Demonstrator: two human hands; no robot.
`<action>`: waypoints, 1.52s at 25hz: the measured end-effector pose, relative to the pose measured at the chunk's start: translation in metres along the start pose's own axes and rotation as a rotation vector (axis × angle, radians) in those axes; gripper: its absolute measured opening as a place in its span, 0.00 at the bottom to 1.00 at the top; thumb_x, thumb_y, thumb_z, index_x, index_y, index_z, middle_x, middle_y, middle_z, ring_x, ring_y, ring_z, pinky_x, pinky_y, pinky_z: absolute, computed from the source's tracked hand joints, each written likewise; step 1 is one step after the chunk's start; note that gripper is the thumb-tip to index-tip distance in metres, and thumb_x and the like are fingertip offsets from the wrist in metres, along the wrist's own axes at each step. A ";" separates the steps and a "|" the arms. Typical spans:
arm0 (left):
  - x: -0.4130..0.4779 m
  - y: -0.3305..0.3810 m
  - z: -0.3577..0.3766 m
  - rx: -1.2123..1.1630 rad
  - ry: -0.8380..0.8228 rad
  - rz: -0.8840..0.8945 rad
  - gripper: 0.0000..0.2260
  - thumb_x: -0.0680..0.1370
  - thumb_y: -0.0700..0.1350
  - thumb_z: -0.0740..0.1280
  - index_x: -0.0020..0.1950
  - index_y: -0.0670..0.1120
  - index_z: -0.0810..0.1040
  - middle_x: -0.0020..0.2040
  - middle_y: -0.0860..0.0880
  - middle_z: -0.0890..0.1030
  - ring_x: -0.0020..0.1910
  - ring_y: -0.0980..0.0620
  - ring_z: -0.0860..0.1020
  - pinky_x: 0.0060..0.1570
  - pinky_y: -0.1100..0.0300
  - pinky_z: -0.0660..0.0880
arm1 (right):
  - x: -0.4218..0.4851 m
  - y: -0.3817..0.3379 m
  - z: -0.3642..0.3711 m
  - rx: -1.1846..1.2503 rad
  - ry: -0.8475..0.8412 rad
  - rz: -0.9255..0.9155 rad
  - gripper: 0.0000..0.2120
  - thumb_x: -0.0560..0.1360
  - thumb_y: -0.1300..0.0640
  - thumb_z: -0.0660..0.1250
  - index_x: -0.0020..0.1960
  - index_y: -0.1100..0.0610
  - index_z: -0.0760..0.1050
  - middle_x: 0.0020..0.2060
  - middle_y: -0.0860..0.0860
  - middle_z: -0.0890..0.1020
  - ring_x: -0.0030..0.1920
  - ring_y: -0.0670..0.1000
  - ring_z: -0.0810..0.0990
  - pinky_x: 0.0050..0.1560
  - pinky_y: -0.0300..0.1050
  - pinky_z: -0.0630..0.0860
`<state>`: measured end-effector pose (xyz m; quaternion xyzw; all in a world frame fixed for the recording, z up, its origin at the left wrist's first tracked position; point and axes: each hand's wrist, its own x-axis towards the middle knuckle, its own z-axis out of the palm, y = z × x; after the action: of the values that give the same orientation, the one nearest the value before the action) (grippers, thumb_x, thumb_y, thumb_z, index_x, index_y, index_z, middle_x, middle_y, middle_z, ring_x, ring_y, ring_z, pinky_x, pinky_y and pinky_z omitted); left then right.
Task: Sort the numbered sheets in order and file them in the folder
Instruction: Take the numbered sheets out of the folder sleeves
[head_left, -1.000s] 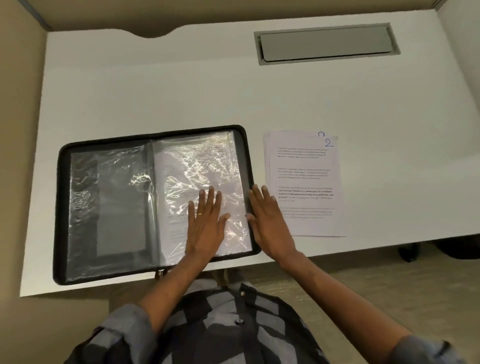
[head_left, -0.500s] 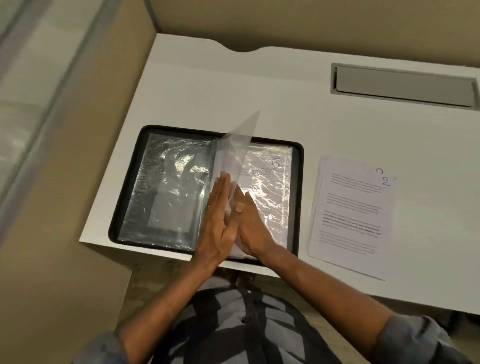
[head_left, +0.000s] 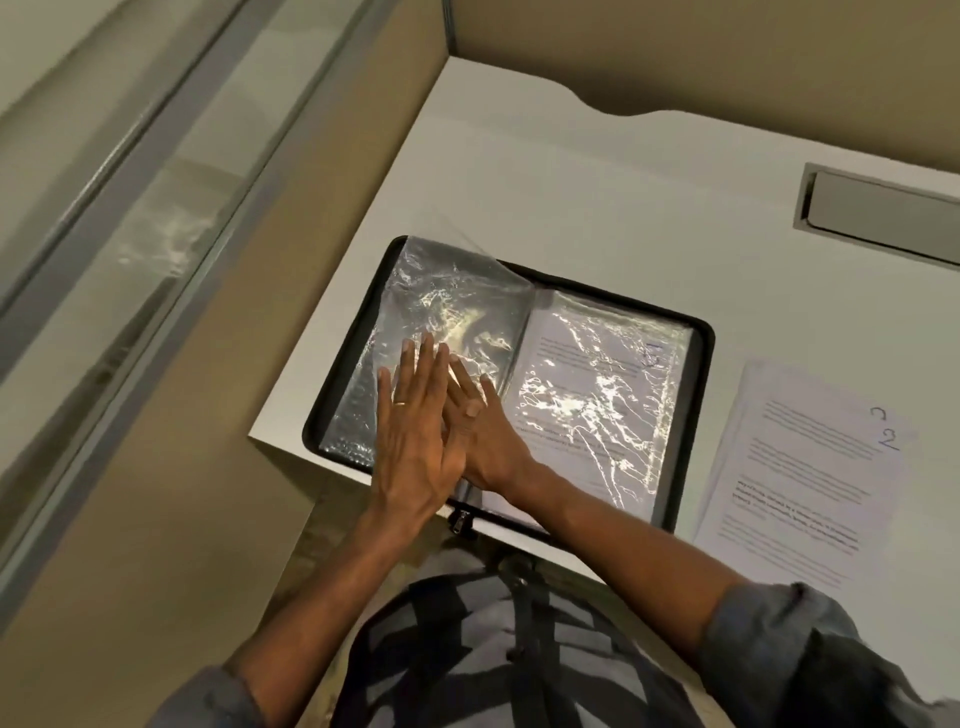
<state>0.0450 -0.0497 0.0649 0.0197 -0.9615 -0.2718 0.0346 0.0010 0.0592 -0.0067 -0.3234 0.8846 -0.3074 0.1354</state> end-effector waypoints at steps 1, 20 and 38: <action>0.002 -0.012 0.006 0.044 -0.025 -0.022 0.34 0.84 0.64 0.44 0.84 0.45 0.52 0.84 0.47 0.49 0.83 0.51 0.43 0.81 0.41 0.43 | 0.000 0.008 0.002 -0.049 -0.008 0.038 0.34 0.84 0.39 0.50 0.84 0.52 0.44 0.83 0.51 0.43 0.82 0.54 0.39 0.79 0.68 0.48; 0.156 0.037 0.158 0.150 -0.361 0.322 0.28 0.85 0.48 0.59 0.82 0.39 0.56 0.83 0.41 0.54 0.82 0.44 0.53 0.81 0.47 0.51 | -0.057 0.165 -0.110 -0.273 0.283 0.592 0.26 0.87 0.52 0.50 0.82 0.61 0.53 0.82 0.58 0.52 0.82 0.58 0.47 0.81 0.55 0.46; 0.172 0.012 0.146 -0.108 -0.011 0.388 0.10 0.76 0.49 0.75 0.52 0.44 0.82 0.54 0.47 0.83 0.58 0.47 0.80 0.76 0.51 0.59 | 0.066 0.191 -0.187 -0.088 -0.292 0.674 0.05 0.74 0.60 0.76 0.50 0.56 0.86 0.45 0.52 0.88 0.43 0.51 0.86 0.53 0.48 0.84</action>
<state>-0.1382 0.0263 -0.0433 -0.1692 -0.9316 -0.3112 0.0821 -0.2245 0.2160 0.0145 -0.0599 0.9253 -0.1577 0.3396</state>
